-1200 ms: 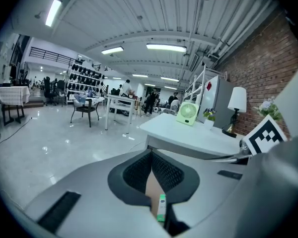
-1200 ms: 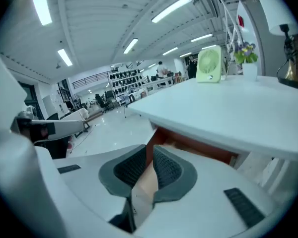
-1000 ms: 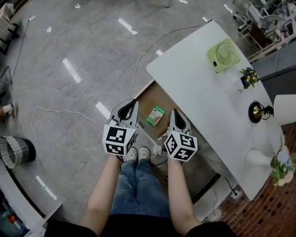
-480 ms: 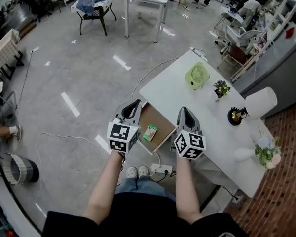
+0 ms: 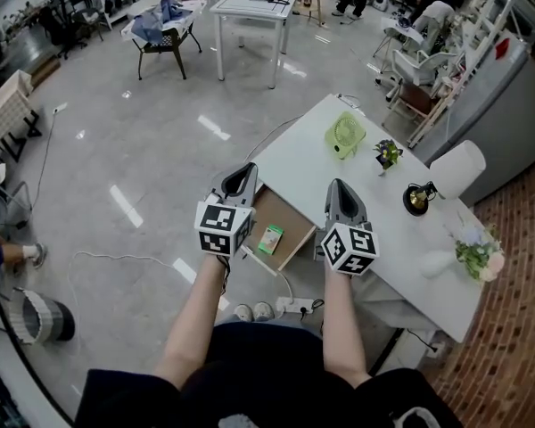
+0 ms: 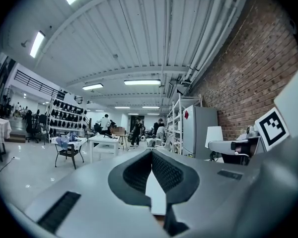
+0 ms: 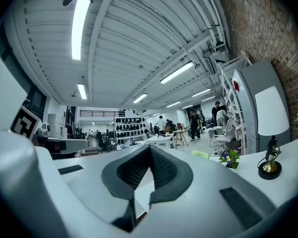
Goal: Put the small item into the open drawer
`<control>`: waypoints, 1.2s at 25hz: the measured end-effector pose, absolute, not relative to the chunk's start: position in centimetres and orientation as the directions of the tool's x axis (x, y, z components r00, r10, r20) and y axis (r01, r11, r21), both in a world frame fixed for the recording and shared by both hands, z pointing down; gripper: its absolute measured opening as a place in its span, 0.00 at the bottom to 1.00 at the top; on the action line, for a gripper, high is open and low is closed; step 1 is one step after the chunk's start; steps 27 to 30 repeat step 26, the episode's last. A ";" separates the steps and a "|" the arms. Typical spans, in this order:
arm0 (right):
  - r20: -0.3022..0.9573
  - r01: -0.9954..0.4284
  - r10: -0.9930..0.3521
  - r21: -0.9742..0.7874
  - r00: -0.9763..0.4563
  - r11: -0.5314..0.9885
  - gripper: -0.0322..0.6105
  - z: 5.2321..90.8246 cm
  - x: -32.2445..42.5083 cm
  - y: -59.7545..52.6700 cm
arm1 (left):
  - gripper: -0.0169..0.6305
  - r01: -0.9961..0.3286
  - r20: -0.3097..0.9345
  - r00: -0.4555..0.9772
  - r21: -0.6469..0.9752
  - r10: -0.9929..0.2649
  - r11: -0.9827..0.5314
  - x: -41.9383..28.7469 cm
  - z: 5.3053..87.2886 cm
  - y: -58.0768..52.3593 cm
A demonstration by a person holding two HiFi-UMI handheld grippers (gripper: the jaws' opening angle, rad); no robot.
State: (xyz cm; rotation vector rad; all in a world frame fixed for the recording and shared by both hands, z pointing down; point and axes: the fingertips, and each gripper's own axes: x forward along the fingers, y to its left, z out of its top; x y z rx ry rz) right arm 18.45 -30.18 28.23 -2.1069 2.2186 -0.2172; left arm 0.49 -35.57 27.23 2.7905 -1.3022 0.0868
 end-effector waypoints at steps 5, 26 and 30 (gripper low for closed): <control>0.034 -0.990 -0.998 -0.134 -0.056 0.051 0.05 27.8 18.7 -29.8 | 0.06 -0.761 0.078 0.648 0.035 -0.758 -0.647 0.8 27.4 -35.1; 0.042 -0.986 -0.994 -0.137 -0.101 0.094 0.05 28.2 18.6 -29.7 | 0.06 -0.767 0.098 0.641 0.041 -0.761 -0.640 1.3 28.3 -34.3; 0.042 -0.986 -0.994 -0.137 -0.101 0.094 0.05 28.2 18.6 -29.7 | 0.06 -0.767 0.098 0.641 0.041 -0.761 -0.640 1.3 28.3 -34.3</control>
